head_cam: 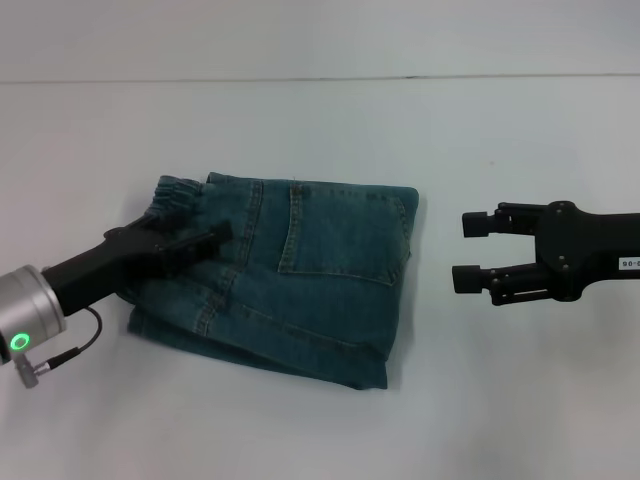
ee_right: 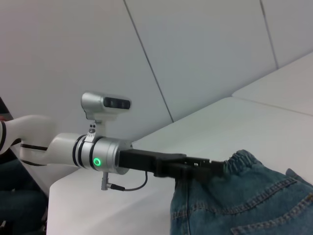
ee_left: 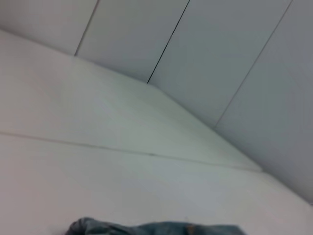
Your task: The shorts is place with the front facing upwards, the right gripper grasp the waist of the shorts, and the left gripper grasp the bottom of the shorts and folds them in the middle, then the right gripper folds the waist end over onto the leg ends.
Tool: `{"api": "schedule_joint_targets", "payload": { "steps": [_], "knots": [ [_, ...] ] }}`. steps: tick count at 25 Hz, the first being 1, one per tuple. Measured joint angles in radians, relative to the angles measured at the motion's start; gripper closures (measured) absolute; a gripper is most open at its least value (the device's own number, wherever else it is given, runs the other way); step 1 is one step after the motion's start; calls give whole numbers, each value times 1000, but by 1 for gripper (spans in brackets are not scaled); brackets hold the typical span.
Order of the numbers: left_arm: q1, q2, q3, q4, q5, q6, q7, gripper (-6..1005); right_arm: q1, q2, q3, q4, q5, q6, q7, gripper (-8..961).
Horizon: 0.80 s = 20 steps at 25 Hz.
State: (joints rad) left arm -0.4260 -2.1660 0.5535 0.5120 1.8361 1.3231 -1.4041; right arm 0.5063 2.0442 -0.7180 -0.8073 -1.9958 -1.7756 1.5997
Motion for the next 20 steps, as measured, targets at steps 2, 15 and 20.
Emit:
{"api": "schedule_joint_targets", "payload": {
  "steps": [2,15,20],
  "knots": [
    [13,0,-7,5,-22,42,8,80,3,0,-3,0,0,0,0,13],
    [209,12,-112,273,76,390,66,80,13,33,-18,69,-2,47,-97,14],
    [228,12,-193,318,199,489,64,80,27,39,-18,138,-1,107,-162,14]
  ]
}}
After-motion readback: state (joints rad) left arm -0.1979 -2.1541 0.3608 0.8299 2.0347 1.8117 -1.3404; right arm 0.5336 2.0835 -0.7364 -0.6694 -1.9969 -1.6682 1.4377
